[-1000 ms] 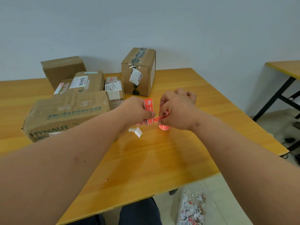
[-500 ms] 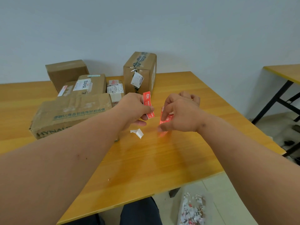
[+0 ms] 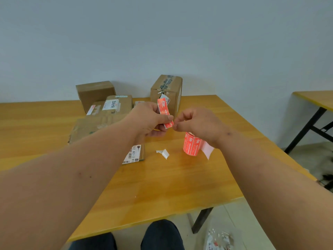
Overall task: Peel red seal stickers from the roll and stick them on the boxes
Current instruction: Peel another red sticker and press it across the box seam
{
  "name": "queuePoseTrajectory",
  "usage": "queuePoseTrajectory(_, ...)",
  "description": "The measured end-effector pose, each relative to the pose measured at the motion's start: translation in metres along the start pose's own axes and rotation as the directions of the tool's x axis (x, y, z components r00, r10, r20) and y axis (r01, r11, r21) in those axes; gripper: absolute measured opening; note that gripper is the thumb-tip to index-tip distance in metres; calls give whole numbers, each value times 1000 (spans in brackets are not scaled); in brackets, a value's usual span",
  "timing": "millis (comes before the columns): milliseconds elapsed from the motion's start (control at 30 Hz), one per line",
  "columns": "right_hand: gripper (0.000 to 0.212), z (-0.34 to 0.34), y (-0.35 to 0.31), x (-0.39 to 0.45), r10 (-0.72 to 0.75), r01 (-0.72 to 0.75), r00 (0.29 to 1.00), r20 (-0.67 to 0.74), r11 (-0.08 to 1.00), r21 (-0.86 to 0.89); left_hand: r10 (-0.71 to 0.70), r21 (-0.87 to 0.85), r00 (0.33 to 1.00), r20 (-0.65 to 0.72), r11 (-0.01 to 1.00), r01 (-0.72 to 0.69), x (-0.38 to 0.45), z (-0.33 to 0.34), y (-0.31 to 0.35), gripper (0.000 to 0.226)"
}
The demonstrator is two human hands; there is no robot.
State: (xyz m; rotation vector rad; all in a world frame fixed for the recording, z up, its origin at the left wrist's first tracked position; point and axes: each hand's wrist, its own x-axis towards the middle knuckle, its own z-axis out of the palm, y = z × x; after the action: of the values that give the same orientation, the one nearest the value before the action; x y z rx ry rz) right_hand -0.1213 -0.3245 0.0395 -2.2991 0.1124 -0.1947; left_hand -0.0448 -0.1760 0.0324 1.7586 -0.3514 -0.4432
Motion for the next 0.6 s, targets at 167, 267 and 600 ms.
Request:
queuePoseTrajectory(167,11,11,-23,-6,-9,11,1000,-19,991,134,33,-113,999,-42,993,-38,-19,-16,5,13)
queuePoseTrajectory(267,13,18,-34,-8,-22,25,999,-24,984,174,60,-118,995,-75,991,-68,-28,-28,5,19)
queuePoseTrajectory(600,8,48,-56,-4,-42,46,999,-18,942,332,131,-81,969,-211,985,-151,-49,-62,-1,27)
